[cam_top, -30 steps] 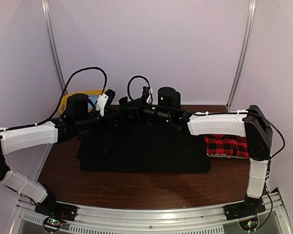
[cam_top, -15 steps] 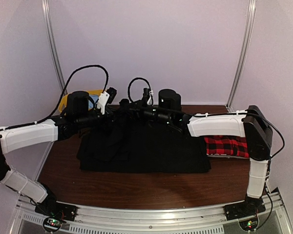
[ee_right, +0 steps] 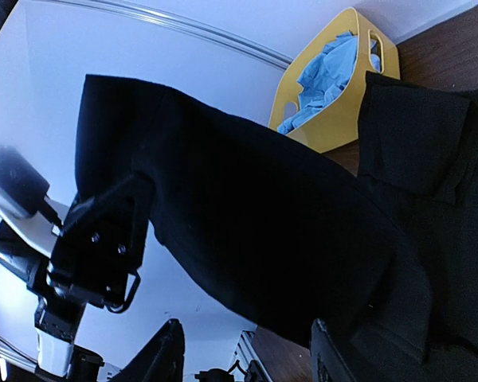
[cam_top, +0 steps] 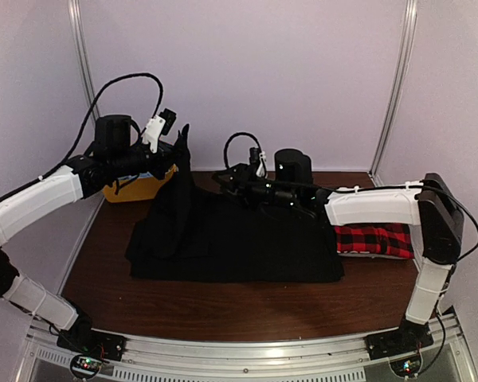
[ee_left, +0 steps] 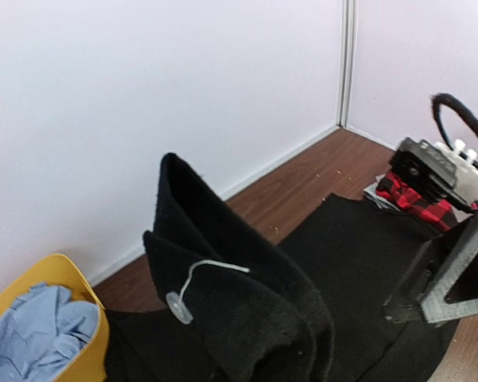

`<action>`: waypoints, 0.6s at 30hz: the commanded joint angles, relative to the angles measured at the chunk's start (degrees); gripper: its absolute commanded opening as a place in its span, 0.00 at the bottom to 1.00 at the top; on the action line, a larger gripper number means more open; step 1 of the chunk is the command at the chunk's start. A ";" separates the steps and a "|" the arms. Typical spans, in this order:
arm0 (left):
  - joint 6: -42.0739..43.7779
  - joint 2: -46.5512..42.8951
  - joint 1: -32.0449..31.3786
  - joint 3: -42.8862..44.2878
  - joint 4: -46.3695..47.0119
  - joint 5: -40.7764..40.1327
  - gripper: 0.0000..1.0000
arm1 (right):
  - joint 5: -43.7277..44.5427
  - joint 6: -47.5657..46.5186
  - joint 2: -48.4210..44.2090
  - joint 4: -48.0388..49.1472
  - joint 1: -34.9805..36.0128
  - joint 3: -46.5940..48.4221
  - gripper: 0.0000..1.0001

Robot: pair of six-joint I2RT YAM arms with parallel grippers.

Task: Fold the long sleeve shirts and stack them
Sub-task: Pass from the right arm to the left, then fold the sleeve of the 1/3-folded shirt.

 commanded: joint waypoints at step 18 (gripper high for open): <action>24.26 19.79 7.08 35.18 -21.09 16.59 0.00 | 9.13 -27.51 -16.65 -25.28 -1.71 -10.29 0.59</action>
